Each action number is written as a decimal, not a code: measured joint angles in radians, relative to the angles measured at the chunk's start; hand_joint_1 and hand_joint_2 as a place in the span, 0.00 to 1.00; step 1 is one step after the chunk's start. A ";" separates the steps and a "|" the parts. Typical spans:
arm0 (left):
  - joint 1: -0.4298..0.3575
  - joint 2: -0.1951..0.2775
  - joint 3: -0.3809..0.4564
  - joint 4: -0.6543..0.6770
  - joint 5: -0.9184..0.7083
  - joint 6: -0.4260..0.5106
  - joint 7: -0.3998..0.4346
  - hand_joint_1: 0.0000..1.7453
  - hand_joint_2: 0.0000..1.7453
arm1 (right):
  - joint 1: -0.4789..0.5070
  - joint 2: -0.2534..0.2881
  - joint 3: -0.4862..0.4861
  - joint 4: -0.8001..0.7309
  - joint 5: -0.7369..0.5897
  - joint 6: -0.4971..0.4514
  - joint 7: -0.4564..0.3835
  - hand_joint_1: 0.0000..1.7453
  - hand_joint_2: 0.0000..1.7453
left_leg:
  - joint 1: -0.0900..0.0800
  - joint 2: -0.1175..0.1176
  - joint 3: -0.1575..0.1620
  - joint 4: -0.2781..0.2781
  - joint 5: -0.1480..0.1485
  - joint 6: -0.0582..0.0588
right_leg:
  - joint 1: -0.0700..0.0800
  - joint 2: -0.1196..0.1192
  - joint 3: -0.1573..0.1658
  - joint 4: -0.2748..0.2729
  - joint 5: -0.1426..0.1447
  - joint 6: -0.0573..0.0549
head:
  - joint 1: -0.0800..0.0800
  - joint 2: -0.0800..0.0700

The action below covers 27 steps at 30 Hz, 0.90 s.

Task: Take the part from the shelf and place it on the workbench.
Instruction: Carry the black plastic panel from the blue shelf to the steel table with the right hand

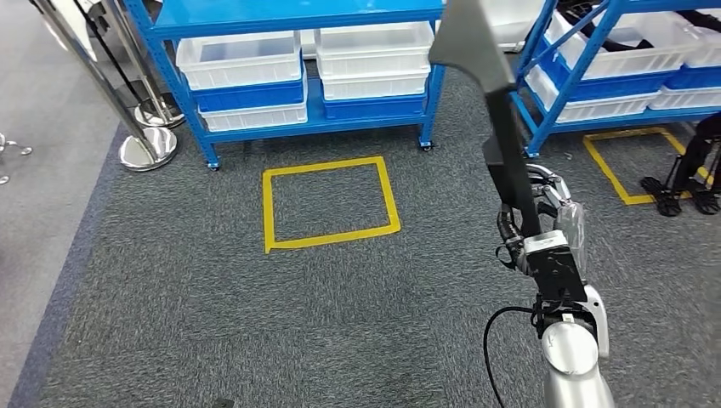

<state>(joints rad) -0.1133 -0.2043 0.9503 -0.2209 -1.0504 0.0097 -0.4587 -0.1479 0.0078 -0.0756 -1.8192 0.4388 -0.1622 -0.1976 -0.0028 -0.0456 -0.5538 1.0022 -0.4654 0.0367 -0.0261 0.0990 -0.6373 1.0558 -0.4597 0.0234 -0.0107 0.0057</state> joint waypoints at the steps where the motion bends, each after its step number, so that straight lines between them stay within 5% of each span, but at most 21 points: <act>1: -0.001 0.000 0.000 0.000 0.000 0.000 0.000 0.00 1.00 | -0.007 -0.004 0.000 -0.002 0.010 0.002 0.004 1.00 1.00 | 0.001 0.012 0.001 -0.010 0.007 0.006 | 0.003 -0.025 -0.015 0.031 -0.022 0.001 | 0.001 0.000; 4: 0.001 -0.001 0.000 0.000 -0.004 0.000 0.000 0.00 1.00 | -0.029 -0.014 0.000 -0.003 0.030 0.005 0.015 1.00 1.00 | -0.004 0.048 -0.003 -0.013 0.011 0.012 | 0.006 -0.084 -0.088 0.202 -0.113 0.003 | 0.002 0.000; 6: 0.001 -0.001 0.000 0.000 -0.008 -0.001 0.001 0.00 1.00 | -0.035 -0.021 0.000 -0.003 0.040 0.009 0.020 1.00 1.00 | -0.006 0.070 -0.007 -0.008 0.010 0.013 | 0.006 -0.093 -0.096 0.236 -0.112 0.005 | 0.002 0.000; 9: -0.001 -0.002 0.000 0.000 -0.011 -0.002 0.001 0.00 1.00 | -0.060 -0.033 0.000 -0.003 0.049 0.012 0.028 1.00 1.00 | -0.009 0.098 -0.012 0.008 0.001 0.007 | 0.011 -0.133 0.004 0.067 -0.034 0.000 | 0.002 0.000; 11: -0.003 -0.003 0.000 0.000 -0.011 -0.003 0.001 0.00 1.00 | -0.076 -0.039 0.000 -0.006 0.051 0.014 0.031 1.00 1.00 | -0.012 0.112 -0.015 0.019 -0.006 0.000 | 0.018 -0.154 0.041 -0.005 -0.019 -0.008 | 0.002 0.000; 14: -0.005 -0.003 0.000 0.000 -0.011 -0.003 0.002 0.00 1.00 | -0.084 -0.046 0.000 -0.010 0.051 0.015 0.033 1.00 1.00 | -0.012 0.125 -0.016 0.025 -0.011 -0.011 | 0.020 -0.134 0.038 -0.013 -0.015 -0.020 | 0.002 0.000; 16: -0.006 -0.003 0.000 0.000 -0.011 -0.003 0.004 0.00 1.00 | -0.092 -0.051 0.000 -0.014 0.052 0.015 0.037 1.00 1.00 | -0.008 0.099 -0.029 0.059 -0.039 -0.024 | 0.014 -0.120 0.037 -0.017 -0.009 -0.029 | 0.002 0.000; 19: -0.004 -0.003 0.000 0.000 -0.011 -0.003 0.005 0.00 1.00 | -0.110 -0.060 0.000 -0.018 0.051 0.018 0.047 1.00 1.00 | 0.001 0.059 -0.105 0.234 -0.131 -0.038 | 0.012 -0.095 0.032 -0.017 -0.003 -0.037 | 0.002 0.000; 21: -0.001 -0.003 0.000 0.000 -0.011 -0.003 0.006 0.00 1.00 | -0.114 -0.065 0.000 -0.018 0.050 0.019 0.051 1.00 1.00 | 0.004 0.056 -0.137 0.306 -0.144 -0.039 | 0.013 -0.076 0.030 -0.015 -0.002 -0.038 | 0.002 0.000; 22: -0.001 -0.003 0.000 0.000 -0.011 -0.003 0.007 0.00 1.00 | -0.115 -0.068 0.000 -0.019 0.050 0.020 0.052 1.00 1.00 | 0.005 0.054 -0.126 0.284 -0.120 -0.038 | 0.013 -0.066 0.030 -0.014 -0.001 -0.038 | 0.002 0.000; 25: -0.002 -0.002 0.000 0.000 -0.011 -0.003 0.007 0.00 1.00 | -0.119 -0.075 0.000 -0.026 0.048 0.020 0.053 1.00 1.00 | 0.006 0.020 -0.041 0.098 -0.026 -0.026 | 0.012 -0.039 0.027 -0.010 0.001 -0.033 | 0.002 0.000; 27: -0.003 -0.002 0.000 0.000 -0.011 -0.003 0.007 0.00 1.00 | -0.123 -0.080 0.000 -0.032 0.046 0.020 0.055 1.00 1.00 | 0.004 0.000 -0.013 0.034 -0.013 -0.020 | 0.009 -0.024 0.020 -0.012 0.007 -0.021 | 0.002 0.000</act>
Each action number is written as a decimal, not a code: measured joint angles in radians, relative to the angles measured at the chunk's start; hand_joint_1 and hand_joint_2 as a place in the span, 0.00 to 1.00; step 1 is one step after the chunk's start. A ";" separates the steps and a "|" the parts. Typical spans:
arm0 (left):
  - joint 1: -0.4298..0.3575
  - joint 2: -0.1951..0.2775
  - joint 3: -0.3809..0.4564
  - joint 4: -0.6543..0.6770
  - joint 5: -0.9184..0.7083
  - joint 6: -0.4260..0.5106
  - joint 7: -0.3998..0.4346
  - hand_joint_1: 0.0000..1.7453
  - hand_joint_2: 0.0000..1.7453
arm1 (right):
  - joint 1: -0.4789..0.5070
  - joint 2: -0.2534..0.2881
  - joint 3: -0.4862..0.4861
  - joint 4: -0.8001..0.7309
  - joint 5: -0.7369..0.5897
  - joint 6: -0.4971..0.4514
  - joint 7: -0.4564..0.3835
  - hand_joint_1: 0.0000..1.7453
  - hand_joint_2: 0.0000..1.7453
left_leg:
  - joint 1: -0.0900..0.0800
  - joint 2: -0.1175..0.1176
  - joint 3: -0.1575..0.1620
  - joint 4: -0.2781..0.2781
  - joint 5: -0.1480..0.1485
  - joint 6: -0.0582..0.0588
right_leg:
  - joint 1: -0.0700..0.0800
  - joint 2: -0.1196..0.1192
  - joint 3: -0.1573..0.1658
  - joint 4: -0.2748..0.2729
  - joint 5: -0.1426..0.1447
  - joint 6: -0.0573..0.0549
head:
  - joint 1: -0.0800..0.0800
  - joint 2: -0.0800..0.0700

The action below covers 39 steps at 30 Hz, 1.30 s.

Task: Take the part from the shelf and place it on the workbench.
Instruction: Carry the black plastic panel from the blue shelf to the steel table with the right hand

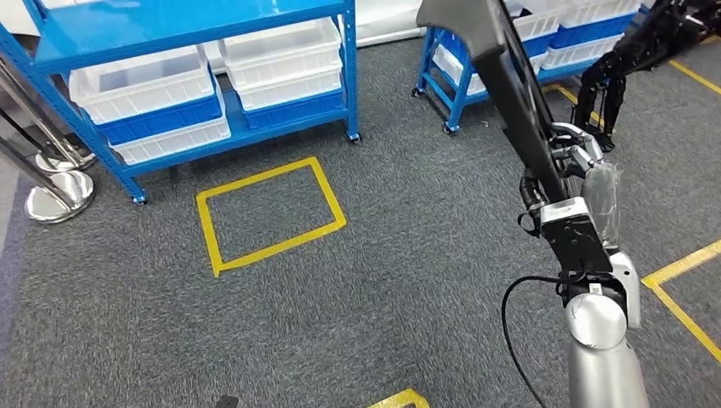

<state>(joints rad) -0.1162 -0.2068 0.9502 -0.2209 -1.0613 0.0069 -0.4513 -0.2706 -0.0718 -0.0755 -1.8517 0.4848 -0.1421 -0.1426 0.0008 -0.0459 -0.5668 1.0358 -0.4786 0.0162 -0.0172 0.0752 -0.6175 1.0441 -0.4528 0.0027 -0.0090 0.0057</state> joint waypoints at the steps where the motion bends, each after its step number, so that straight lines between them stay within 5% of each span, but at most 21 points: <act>1: 0.000 0.000 0.000 0.000 0.000 0.000 0.000 0.00 1.00 | 0.000 -0.003 0.000 -0.003 -0.001 0.000 0.002 1.00 1.00 | -0.002 0.002 0.003 -0.007 0.000 0.003 | -0.002 0.008 -0.003 -0.002 0.004 0.008 | 0.000 0.000; 4: -0.001 -0.001 0.000 0.000 0.000 0.000 0.001 0.00 1.00 | 0.001 -0.017 -0.002 -0.012 -0.003 0.000 0.005 1.00 1.00 | 0.001 0.025 0.005 -0.030 0.016 0.021 | -0.002 -0.002 -0.016 0.008 -0.006 0.025 | 0.001 0.000; 7: 0.000 -0.002 0.000 0.000 0.001 0.000 0.001 0.00 1.00 | 0.003 -0.025 -0.005 -0.018 -0.018 -0.001 0.006 1.00 1.00 | -0.001 0.051 0.004 -0.041 0.025 0.032 | -0.001 -0.055 -0.081 0.158 -0.096 0.029 | 0.003 0.000; 9: 0.003 -0.002 0.000 0.000 0.001 0.000 0.002 0.00 1.00 | 0.011 -0.026 -0.010 -0.019 -0.030 -0.001 0.007 1.00 1.00 | -0.003 0.070 0.001 -0.039 0.025 0.033 | -0.002 -0.065 -0.113 0.238 -0.122 0.033 | 0.002 0.000; 11: 0.003 -0.003 0.000 0.000 0.001 0.000 0.002 0.00 1.00 | 0.017 -0.029 -0.019 -0.025 -0.038 -0.002 0.006 1.00 1.00 | -0.004 0.087 -0.002 -0.034 0.023 0.032 | -0.003 -0.075 -0.078 0.185 -0.081 0.035 | 0.003 0.000; 13: 0.003 -0.003 0.000 0.000 0.000 0.000 0.002 0.00 1.00 | 0.018 -0.032 -0.026 -0.034 -0.043 -0.002 0.006 1.00 1.00 | -0.007 0.102 -0.004 -0.024 0.016 0.027 | 0.000 -0.106 -0.008 0.059 -0.034 0.031 | 0.003 0.000; 15: 0.002 -0.003 0.000 0.000 0.000 0.000 0.002 0.00 1.00 | 0.018 -0.034 -0.031 -0.041 -0.046 -0.002 0.006 1.00 1.00 | -0.012 0.113 -0.005 -0.015 0.011 0.019 | 0.006 -0.121 0.022 -0.003 -0.020 0.021 | 0.002 0.000; 17: 0.001 -0.003 0.000 0.000 0.000 0.000 0.003 0.00 1.00 | 0.020 -0.035 -0.034 -0.045 -0.053 -0.002 0.006 1.00 1.00 | -0.015 0.124 -0.004 -0.013 0.008 0.011 | 0.006 -0.105 0.018 -0.004 -0.018 0.010 | 0.002 0.000; 19: 0.000 -0.003 0.000 0.000 0.000 0.001 0.003 0.00 1.00 | 0.021 -0.036 -0.040 -0.051 -0.068 -0.002 0.005 1.00 1.00 | -0.012 0.108 -0.011 0.005 -0.010 -0.001 | 0.002 -0.091 0.017 -0.007 -0.013 -0.001 | 0.002 0.000; 23: 0.004 -0.003 0.000 0.000 0.000 0.003 0.005 0.00 1.00 | 0.023 -0.035 -0.052 -0.065 -0.101 -0.002 0.004 1.00 1.00 | -0.003 0.057 -0.104 0.221 -0.126 -0.017 | -0.002 -0.066 0.013 -0.008 -0.008 -0.011 | 0.002 0.000; 25: 0.006 -0.003 0.000 0.000 0.000 0.003 0.006 0.00 1.00 | 0.029 -0.035 -0.060 -0.068 -0.109 -0.003 0.003 1.00 1.00 | -0.002 0.056 -0.124 0.266 -0.123 -0.016 | -0.001 -0.049 0.012 -0.007 -0.007 -0.012 | 0.002 0.000; 29: 0.004 -0.002 0.000 0.000 0.000 0.004 0.008 0.00 1.00 | 0.033 -0.035 -0.076 -0.076 -0.119 -0.005 0.001 1.00 1.00 | -0.001 0.013 -0.015 0.035 -0.006 0.004 | 0.000 -0.016 0.010 -0.004 -0.005 -0.007 | 0.002 0.000; 31: 0.004 -0.001 0.000 0.000 0.001 0.005 0.008 0.00 1.00 | 0.038 -0.035 -0.087 -0.079 -0.122 -0.010 -0.002 1.00 1.00 | -0.004 -0.004 0.005 -0.010 -0.002 0.009 | -0.003 -0.004 0.005 -0.006 0.000 0.004 | 0.002 0.000; 34: 0.004 -0.003 0.001 0.000 0.001 0.005 0.008 0.00 1.00 | 0.050 -0.035 -0.107 -0.086 -0.124 -0.014 -0.003 1.00 1.00 | -0.001 0.015 0.008 -0.028 0.009 0.021 | -0.005 -0.002 -0.002 -0.004 -0.003 0.021 | 0.003 0.000; 36: 0.004 -0.004 0.001 0.000 0.001 0.005 0.008 0.00 1.00 | 0.051 -0.036 -0.116 -0.091 -0.124 -0.016 -0.004 1.00 1.00 | 0.004 0.033 0.011 -0.042 0.019 0.032 | -0.003 -0.034 -0.030 0.058 -0.047 0.027 | 0.003 0.000; 39: 0.006 -0.004 0.001 0.000 0.002 0.005 0.008 0.00 1.00 | 0.056 -0.035 -0.123 -0.091 -0.124 -0.017 -0.004 1.00 1.00 | 0.000 0.057 0.007 -0.042 0.019 0.036 | -0.005 -0.065 -0.105 0.226 -0.125 0.033 | 0.004 0.000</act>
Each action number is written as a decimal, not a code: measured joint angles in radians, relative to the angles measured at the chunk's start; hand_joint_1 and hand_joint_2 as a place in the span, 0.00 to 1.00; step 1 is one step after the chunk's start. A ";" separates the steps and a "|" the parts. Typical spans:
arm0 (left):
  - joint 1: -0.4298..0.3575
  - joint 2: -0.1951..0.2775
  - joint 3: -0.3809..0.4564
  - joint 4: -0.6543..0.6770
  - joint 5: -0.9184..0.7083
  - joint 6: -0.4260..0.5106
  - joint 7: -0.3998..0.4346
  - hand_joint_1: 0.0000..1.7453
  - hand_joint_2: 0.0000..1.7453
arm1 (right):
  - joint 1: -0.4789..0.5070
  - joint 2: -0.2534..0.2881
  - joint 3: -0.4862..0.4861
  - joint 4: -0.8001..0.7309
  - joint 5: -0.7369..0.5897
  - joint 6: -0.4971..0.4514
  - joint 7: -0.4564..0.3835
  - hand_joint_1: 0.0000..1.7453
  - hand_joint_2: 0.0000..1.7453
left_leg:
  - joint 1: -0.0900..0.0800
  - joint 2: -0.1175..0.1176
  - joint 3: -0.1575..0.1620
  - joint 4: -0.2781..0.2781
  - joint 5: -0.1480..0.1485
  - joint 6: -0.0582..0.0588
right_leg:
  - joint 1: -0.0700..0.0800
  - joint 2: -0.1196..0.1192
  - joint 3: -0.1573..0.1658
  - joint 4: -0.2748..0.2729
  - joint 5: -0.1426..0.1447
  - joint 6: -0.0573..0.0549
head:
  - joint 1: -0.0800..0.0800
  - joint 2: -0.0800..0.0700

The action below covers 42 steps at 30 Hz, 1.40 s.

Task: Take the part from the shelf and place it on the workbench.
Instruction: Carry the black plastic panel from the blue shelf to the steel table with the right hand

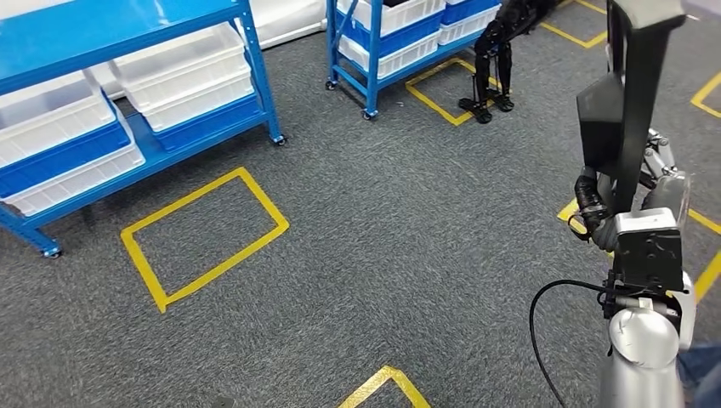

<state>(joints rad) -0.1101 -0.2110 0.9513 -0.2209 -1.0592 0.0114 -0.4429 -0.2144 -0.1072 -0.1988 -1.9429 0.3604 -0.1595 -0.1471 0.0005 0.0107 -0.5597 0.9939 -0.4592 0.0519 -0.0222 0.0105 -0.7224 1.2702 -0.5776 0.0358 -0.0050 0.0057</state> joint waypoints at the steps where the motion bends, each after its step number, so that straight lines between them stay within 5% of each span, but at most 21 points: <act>1: 0.000 0.000 0.000 0.000 0.000 0.000 0.000 0.00 1.00 | 0.003 0.000 -0.002 0.000 0.000 0.000 0.000 1.00 1.00 | -0.001 0.008 -0.001 0.002 -0.001 0.000 | -0.001 -0.003 -0.006 0.017 0.001 0.002 | 0.000 0.000; 4: 0.000 -0.001 0.000 0.000 0.001 0.000 0.000 0.00 1.00 | 0.004 0.000 -0.005 -0.002 0.000 0.000 0.000 1.00 1.00 | 0.000 0.029 -0.004 0.012 -0.007 -0.007 | -0.001 -0.025 0.075 -0.122 0.075 0.006 | 0.000 0.000; 6: -0.001 -0.001 0.001 0.000 0.002 -0.001 0.000 0.00 1.00 | 0.004 0.000 -0.006 -0.005 -0.001 0.000 -0.001 1.00 1.00 | -0.004 0.037 -0.007 0.024 -0.015 -0.016 | 0.005 -0.044 0.124 -0.215 0.101 -0.002 | 0.000 0.000; 11: -0.002 -0.001 0.004 0.000 0.006 -0.001 0.000 0.00 1.00 | 0.006 0.003 -0.012 -0.016 -0.001 -0.002 -0.003 1.00 1.00 | -0.005 0.037 -0.019 0.055 -0.041 -0.038 | 0.004 -0.023 0.123 -0.230 0.106 -0.031 | -0.001 0.000; 14: 0.000 -0.001 0.006 0.000 0.009 -0.001 0.000 0.00 1.00 | 0.007 0.004 -0.012 -0.021 -0.001 -0.003 -0.004 1.00 1.00 | 0.000 0.004 -0.090 0.215 -0.128 -0.050 | 0.001 -0.010 0.123 -0.232 0.108 -0.041 | -0.001 0.000; 16: 0.002 -0.001 0.006 0.000 0.010 -0.001 0.000 0.00 1.00 | 0.010 0.004 -0.013 -0.022 -0.002 -0.003 -0.004 1.00 1.00 | 0.002 0.000 -0.135 0.309 -0.154 -0.052 | 0.002 0.003 0.123 -0.231 0.108 -0.042 | -0.001 0.000; 18: 0.003 -0.001 0.007 0.000 0.010 -0.001 0.000 0.00 1.00 | 0.011 0.005 -0.015 -0.022 -0.004 -0.003 -0.004 1.00 1.00 | 0.002 -0.002 -0.119 0.268 -0.108 -0.046 | 0.003 0.018 0.125 -0.231 0.108 -0.042 | -0.001 0.000; 21: 0.002 0.000 0.007 0.000 0.009 -0.001 0.000 0.00 1.00 | 0.011 0.005 -0.023 -0.026 -0.015 -0.002 -0.004 1.00 1.00 | 0.001 -0.042 -0.033 0.080 -0.022 -0.028 | 0.003 0.040 0.123 -0.230 0.109 -0.038 | -0.001 0.000; 23: 0.001 0.002 0.008 0.000 0.008 -0.001 0.001 0.00 1.00 | 0.013 0.005 -0.028 -0.027 -0.020 -0.002 -0.004 1.00 1.00 | -0.002 -0.057 -0.014 0.036 -0.018 -0.023 | -0.001 0.052 0.117 -0.232 0.114 -0.028 | -0.001 0.000; 26: 0.000 0.000 0.008 0.000 0.004 -0.001 0.002 0.00 1.00 | 0.021 0.007 -0.037 -0.029 -0.027 -0.002 -0.006 1.00 1.00 | 0.001 -0.037 -0.009 0.015 -0.007 -0.015 | -0.002 0.054 0.110 -0.229 0.110 -0.010 | 0.000 0.000; 30: 0.000 -0.002 0.009 0.000 0.001 -0.001 0.002 0.00 1.00 | 0.023 0.010 -0.046 -0.030 -0.034 -0.002 -0.007 1.00 1.00 | 0.003 -0.004 -0.005 0.001 0.001 0.000 | -0.002 0.003 0.024 -0.044 0.006 0.006 | 0.005 0.000; 32: 0.000 -0.002 0.009 0.000 0.001 -0.001 0.002 0.00 1.00 | 0.027 0.012 -0.047 -0.029 -0.034 -0.002 -0.007 1.00 1.00 | 0.002 0.013 -0.006 0.003 -0.001 0.000 | -0.003 -0.003 -0.002 0.015 -0.002 0.012 | 0.005 0.000; 34: 0.000 -0.002 0.010 0.000 0.001 -0.001 0.002 0.00 1.00 | 0.028 0.012 -0.048 -0.029 -0.035 -0.002 -0.007 1.00 1.00 | 0.002 0.030 -0.005 0.008 -0.006 -0.002 | -0.004 -0.016 0.042 -0.065 0.056 0.014 | 0.005 0.000; 36: -0.001 -0.003 0.010 0.000 0.001 -0.001 0.002 0.00 1.00 | 0.027 0.013 -0.052 -0.030 -0.036 -0.002 -0.007 1.00 1.00 | -0.002 0.045 -0.004 0.019 -0.015 -0.010 | 0.002 -0.055 0.105 -0.186 0.101 0.007 | 0.005 0.000; 38: -0.001 -0.004 0.011 0.000 0.001 -0.001 0.002 0.00 1.00 | 0.027 0.015 -0.055 -0.030 -0.036 -0.002 -0.008 1.00 1.00 | -0.007 0.060 -0.005 0.027 -0.023 -0.019 | 0.010 -0.070 0.123 -0.232 0.106 -0.006 | 0.005 0.000; 40: -0.001 -0.004 0.012 0.000 0.001 -0.001 0.003 0.00 1.00 | 0.027 0.017 -0.057 -0.031 -0.036 -0.001 -0.009 1.00 1.00 | -0.009 0.077 -0.002 0.027 -0.028 -0.027 | 0.009 -0.045 0.119 -0.232 0.110 -0.017 | 0.005 0.000; 42: -0.003 -0.004 0.012 0.000 0.001 -0.001 0.002 0.00 1.00 | 0.027 0.019 -0.058 -0.033 -0.036 -0.001 -0.009 1.00 1.00 | -0.006 0.064 -0.011 0.057 -0.055 -0.038 | 0.004 -0.024 0.119 -0.236 0.114 -0.028 | 0.005 0.000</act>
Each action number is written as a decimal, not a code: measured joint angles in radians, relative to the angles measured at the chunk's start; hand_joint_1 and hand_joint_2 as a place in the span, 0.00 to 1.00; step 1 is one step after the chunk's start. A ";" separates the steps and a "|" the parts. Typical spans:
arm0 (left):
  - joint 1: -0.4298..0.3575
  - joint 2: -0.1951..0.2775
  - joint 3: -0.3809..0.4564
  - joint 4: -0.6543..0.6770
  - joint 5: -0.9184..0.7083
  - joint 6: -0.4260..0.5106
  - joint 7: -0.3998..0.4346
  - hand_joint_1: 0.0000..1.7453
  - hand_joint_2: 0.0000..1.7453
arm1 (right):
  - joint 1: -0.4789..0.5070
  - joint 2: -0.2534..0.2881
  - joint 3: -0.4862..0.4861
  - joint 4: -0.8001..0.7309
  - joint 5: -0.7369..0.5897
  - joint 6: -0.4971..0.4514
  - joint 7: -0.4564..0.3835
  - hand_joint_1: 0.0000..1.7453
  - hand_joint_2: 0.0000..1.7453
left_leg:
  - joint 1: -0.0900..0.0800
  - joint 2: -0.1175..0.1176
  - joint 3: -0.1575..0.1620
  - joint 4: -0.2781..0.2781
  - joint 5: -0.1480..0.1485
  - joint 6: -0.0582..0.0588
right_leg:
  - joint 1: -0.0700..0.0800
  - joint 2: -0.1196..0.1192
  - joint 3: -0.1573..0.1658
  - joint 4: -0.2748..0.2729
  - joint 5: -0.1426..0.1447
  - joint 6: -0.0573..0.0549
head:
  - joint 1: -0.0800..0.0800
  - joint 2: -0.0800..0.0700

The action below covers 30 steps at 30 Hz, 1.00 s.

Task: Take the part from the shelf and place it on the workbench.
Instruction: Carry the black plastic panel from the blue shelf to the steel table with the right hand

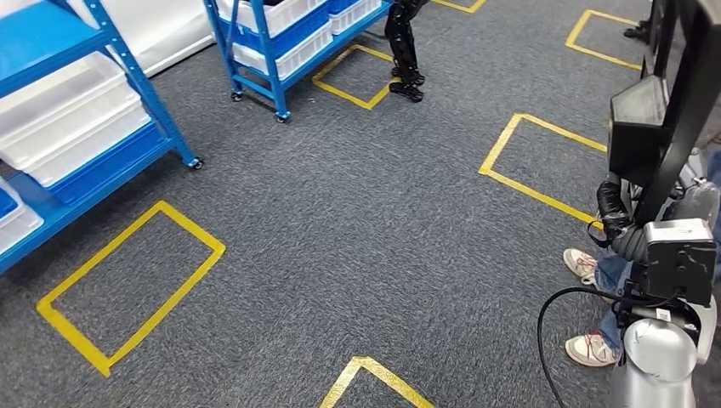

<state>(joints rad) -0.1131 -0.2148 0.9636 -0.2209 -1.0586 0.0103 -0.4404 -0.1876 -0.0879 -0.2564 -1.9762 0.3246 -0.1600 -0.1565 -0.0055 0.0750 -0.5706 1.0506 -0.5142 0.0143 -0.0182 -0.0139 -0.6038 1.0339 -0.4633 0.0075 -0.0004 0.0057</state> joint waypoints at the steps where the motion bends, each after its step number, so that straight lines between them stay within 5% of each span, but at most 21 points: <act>1: -0.001 0.000 0.000 0.000 0.000 0.000 0.000 0.00 1.00 | 0.000 0.001 0.000 -0.001 0.000 0.000 0.000 1.00 1.00 | 0.003 -0.018 -0.018 0.043 -0.028 -0.005 | -0.002 0.009 0.000 -0.001 0.002 -0.005 | 0.000 0.000; 3: 0.001 0.000 0.000 0.000 0.000 0.000 0.000 0.00 1.00 | 0.000 0.004 0.000 -0.001 0.000 0.002 -0.001 1.00 1.00 | 0.007 -0.052 -0.073 0.172 -0.091 -0.011 | -0.004 0.029 -0.001 -0.001 0.003 -0.010 | 0.000 0.000; 5: 0.003 0.000 0.001 0.000 0.000 0.000 0.000 0.00 1.00 | 0.001 0.008 0.000 -0.001 0.000 0.003 -0.001 1.00 1.00 | 0.009 -0.063 -0.113 0.252 -0.107 -0.011 | -0.004 0.054 -0.002 0.000 0.004 -0.011 | 0.000 0.000; 7: 0.003 0.000 0.001 0.000 0.000 0.000 0.000 0.00 1.00 | 0.002 0.009 0.000 -0.001 0.000 0.003 -0.001 1.00 1.00 | 0.009 -0.074 -0.091 0.193 -0.051 -0.006 | -0.004 0.080 -0.001 0.003 0.004 -0.011 | 0.000 0.000; 9: 0.003 0.000 0.002 0.000 0.000 0.000 0.000 0.00 1.00 | 0.001 0.010 0.000 -0.001 0.000 0.003 -0.001 1.00 1.00 | 0.012 -0.122 -0.036 0.061 0.013 0.002 | -0.004 0.105 -0.004 0.007 0.004 -0.007 | 0.000 0.000; 11: 0.003 0.001 0.002 0.000 0.000 0.000 0.000 0.00 1.00 | 0.000 0.011 0.000 -0.001 0.000 0.003 -0.001 1.00 1.00 | 0.014 -0.160 -0.005 -0.009 0.030 0.007 | -0.007 0.128 -0.012 0.009 0.008 0.003 | 0.000 0.000; 14: 0.002 0.000 0.002 0.000 0.000 0.000 0.000 0.00 1.00 | 0.001 0.014 -0.001 -0.002 0.002 0.004 -0.001 1.00 1.00 | 0.013 -0.133 0.001 -0.026 0.034 0.018 | -0.010 0.150 -0.023 0.003 0.016 0.026 | 0.000 0.000; 16: -0.001 -0.001 0.002 0.000 0.000 0.000 0.000 0.00 1.00 | -0.001 0.014 -0.003 -0.002 0.003 0.004 -0.002 1.00 1.00 | 0.017 -0.106 0.005 -0.040 0.042 0.030 | -0.007 0.098 -0.041 0.041 -0.011 0.034 | 0.002 0.000; 18: 0.000 -0.001 0.003 0.000 0.000 0.000 0.000 0.00 1.00 | -0.004 0.015 -0.005 -0.002 0.003 0.004 -0.002 1.00 1.00 | 0.015 -0.078 0.006 -0.044 0.045 0.037 | -0.005 0.033 -0.093 0.155 -0.077 0.038 | 0.004 0.000; 20: 0.003 -0.001 0.003 0.000 0.000 0.000 0.000 0.00 1.00 | -0.002 0.016 -0.005 -0.002 0.003 0.006 -0.002 1.00 1.00 | 0.012 -0.048 0.005 -0.043 0.043 0.038 | -0.005 0.017 -0.144 0.267 -0.122 0.041 | 0.004 0.000; 21: 0.004 -0.001 0.003 0.000 0.000 0.000 0.000 0.00 1.00 | -0.002 0.016 -0.005 -0.001 0.003 0.006 -0.002 1.00 1.00 | 0.011 -0.034 0.005 -0.043 0.042 0.038 | -0.005 0.015 -0.149 0.282 -0.119 0.042 | 0.004 0.000; 23: 0.002 -0.001 0.003 0.000 0.000 0.000 0.000 0.00 1.00 | -0.002 0.017 -0.005 -0.001 0.004 0.009 -0.002 1.00 1.00 | 0.010 -0.008 0.006 -0.039 0.038 0.036 | -0.004 0.006 -0.102 0.202 -0.065 0.040 | 0.004 0.000; 25: 0.000 -0.001 0.003 0.000 0.000 0.000 0.000 0.00 1.00 | -0.004 0.017 -0.005 -0.001 0.007 0.014 -0.002 1.00 1.00 | 0.006 0.013 0.008 -0.033 0.030 0.030 | 0.003 -0.037 -0.027 0.066 -0.015 0.032 | 0.004 0.000; 27: -0.001 -0.001 0.004 0.000 0.000 -0.001 0.000 0.00 1.00 | -0.007 0.017 -0.005 -0.002 0.012 0.018 -0.001 1.00 1.00 | 0.000 0.030 0.010 -0.029 0.025 0.021 | 0.013 -0.062 0.002 0.004 -0.003 0.020 | 0.003 0.000; 30: -0.003 -0.001 0.004 0.000 0.000 -0.001 0.000 0.00 1.00 | -0.006 0.017 -0.006 -0.002 0.017 0.018 -0.001 1.00 1.00 | -0.002 0.046 0.014 -0.024 0.015 0.007 | 0.011 -0.027 -0.003 0.001 0.002 0.004 | 0.003 0.000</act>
<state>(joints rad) -0.1158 -0.2158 0.9676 -0.2209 -1.0583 0.0095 -0.4402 -0.1935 -0.0709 -0.2619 -1.9780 0.3420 -0.1417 -0.1573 -0.0070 0.1207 -0.5567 1.0268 -0.4988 0.0209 -0.0068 -0.0413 -0.6065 1.0348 -0.4616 0.0114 0.0028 0.0057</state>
